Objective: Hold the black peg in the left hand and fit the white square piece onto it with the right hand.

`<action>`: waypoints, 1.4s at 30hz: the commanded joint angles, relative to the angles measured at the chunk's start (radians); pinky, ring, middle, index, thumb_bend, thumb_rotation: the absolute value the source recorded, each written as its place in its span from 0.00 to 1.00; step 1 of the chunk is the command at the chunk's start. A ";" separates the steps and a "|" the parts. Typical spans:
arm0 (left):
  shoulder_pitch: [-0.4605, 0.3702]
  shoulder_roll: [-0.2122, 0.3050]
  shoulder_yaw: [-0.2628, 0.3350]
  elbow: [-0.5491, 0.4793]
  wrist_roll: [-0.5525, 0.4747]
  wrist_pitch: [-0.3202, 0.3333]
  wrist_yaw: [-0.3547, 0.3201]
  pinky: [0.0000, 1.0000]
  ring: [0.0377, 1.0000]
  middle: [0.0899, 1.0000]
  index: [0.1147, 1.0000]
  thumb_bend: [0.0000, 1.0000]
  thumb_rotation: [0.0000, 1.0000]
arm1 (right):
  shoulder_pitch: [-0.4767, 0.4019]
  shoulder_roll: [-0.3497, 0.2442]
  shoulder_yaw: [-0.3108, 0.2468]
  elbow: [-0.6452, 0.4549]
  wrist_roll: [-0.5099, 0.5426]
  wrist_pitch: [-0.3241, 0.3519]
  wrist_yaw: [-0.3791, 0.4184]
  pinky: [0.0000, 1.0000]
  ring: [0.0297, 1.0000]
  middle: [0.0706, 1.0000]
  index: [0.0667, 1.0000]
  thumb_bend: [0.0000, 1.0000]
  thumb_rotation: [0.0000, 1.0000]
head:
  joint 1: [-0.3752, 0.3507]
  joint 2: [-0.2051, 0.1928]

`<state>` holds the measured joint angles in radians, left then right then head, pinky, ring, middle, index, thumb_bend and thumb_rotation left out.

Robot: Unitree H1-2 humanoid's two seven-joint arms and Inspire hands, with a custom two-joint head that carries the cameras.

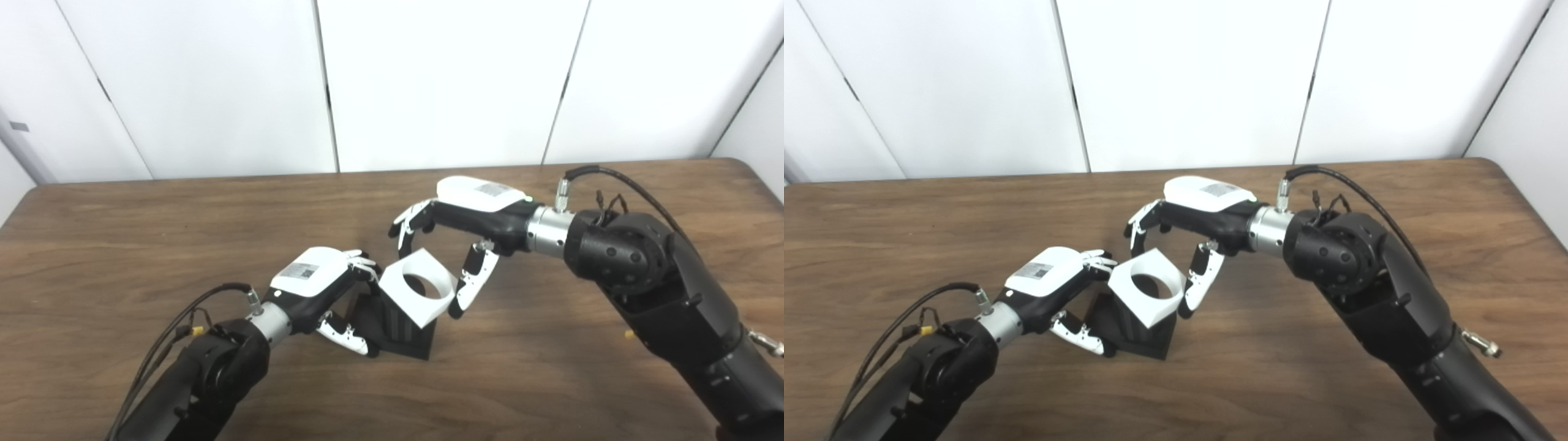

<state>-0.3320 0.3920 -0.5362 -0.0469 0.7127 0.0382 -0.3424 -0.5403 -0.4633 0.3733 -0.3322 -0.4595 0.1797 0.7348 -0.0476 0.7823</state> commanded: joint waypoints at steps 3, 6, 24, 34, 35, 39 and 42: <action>0.039 -0.014 -0.052 0.038 0.006 0.029 -0.104 0.75 0.92 0.83 0.42 0.52 0.07 | -0.035 0.009 -0.004 0.011 -0.001 -0.043 -0.029 0.74 0.83 0.79 0.44 0.52 0.13 | 0.001 0.002; 0.040 -0.015 -0.049 0.037 0.001 0.027 -0.102 0.74 0.92 0.82 0.42 0.52 0.07 | -0.035 0.013 -0.001 0.021 -0.004 -0.047 -0.031 0.73 0.83 0.79 0.44 0.52 0.13 | 0.001 0.003; 0.038 -0.022 -0.055 0.029 0.009 0.038 -0.113 0.75 0.92 0.83 0.42 0.52 0.07 | -0.042 0.033 0.011 0.052 -0.018 -0.044 -0.038 0.73 0.83 0.79 0.44 0.52 0.13 | 0.004 0.010; 0.040 -0.023 -0.059 0.026 0.012 0.039 -0.111 0.75 0.91 0.83 0.42 0.52 0.07 | -0.051 0.051 0.018 0.078 -0.015 -0.068 -0.046 0.75 0.83 0.79 0.44 0.52 0.13 | 0.007 0.014; 0.040 -0.023 -0.059 0.024 0.011 0.041 -0.113 0.75 0.92 0.83 0.42 0.52 0.07 | -0.051 0.052 0.020 0.081 -0.016 -0.072 -0.048 0.75 0.83 0.78 0.44 0.52 0.13 | 0.009 0.015; 0.038 -0.023 -0.061 0.023 0.014 0.046 -0.116 0.75 0.92 0.83 0.42 0.52 0.07 | -0.047 0.057 0.028 0.086 -0.020 -0.074 -0.049 0.74 0.82 0.78 0.44 0.52 0.13 | 0.009 0.015; 0.040 -0.025 -0.060 0.023 0.013 0.048 -0.113 0.75 0.91 0.83 0.42 0.52 0.07 | -0.044 0.064 0.036 0.085 -0.025 -0.074 -0.050 0.73 0.82 0.78 0.44 0.52 0.13 | 0.009 0.017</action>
<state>-0.3321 0.3833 -0.5404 -0.0589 0.7195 0.0645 -0.3540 -0.5480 -0.4113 0.4069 -0.2322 -0.4952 0.1469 0.7006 -0.0368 0.7992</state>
